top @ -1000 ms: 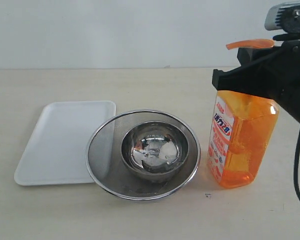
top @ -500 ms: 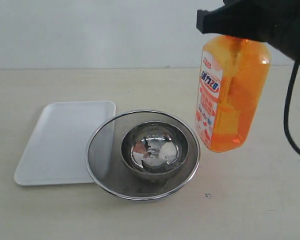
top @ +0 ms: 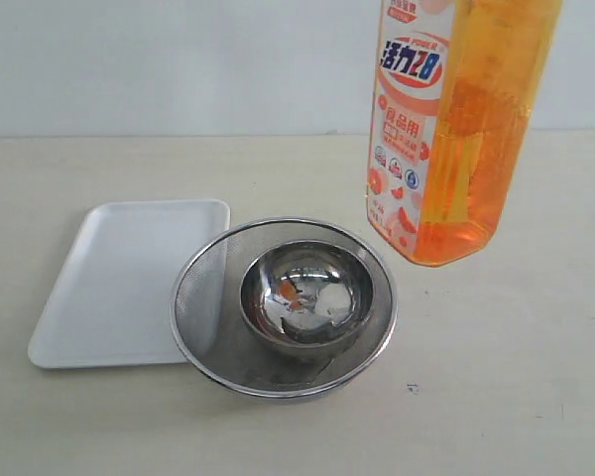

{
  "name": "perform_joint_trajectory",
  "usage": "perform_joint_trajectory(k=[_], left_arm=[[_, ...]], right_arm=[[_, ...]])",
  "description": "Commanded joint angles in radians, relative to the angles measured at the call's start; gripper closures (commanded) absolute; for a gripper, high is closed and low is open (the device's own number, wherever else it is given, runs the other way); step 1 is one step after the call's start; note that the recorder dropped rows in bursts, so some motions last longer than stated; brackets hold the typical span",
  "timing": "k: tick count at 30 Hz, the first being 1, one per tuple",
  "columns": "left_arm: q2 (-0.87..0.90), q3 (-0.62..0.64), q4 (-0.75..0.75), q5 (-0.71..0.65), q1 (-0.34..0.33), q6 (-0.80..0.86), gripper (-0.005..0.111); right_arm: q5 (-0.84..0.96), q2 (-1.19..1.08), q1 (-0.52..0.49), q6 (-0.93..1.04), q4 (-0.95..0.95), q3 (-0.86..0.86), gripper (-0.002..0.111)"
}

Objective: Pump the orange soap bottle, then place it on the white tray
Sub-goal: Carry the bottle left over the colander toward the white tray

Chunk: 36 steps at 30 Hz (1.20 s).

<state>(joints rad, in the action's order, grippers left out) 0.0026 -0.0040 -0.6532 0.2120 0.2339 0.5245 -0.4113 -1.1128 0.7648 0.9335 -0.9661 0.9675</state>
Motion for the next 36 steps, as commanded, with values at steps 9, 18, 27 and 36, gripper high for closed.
perform_joint_trajectory(k=[9, 18, 27, 36], left_arm=[[-0.003, 0.004, 0.001, -0.005, -0.002, -0.008, 0.102], [-0.003, 0.004, 0.001, -0.005, -0.002, -0.008, 0.102], [-0.003, 0.004, 0.001, -0.005, -0.002, -0.008, 0.102], [-0.003, 0.004, 0.001, -0.003, -0.002, -0.008, 0.102]], right_arm=[[-0.137, -0.164, 0.215, 0.182, -0.043, 0.178, 0.108], [-0.099, -0.333, 0.275, 0.224, -0.063, 0.353, 0.108], [-0.100, -0.488, 0.293, 0.269, -0.140, 0.520, 0.108], [-0.123, -0.645, 0.293, 0.267, -0.182, 0.667, 0.108]])
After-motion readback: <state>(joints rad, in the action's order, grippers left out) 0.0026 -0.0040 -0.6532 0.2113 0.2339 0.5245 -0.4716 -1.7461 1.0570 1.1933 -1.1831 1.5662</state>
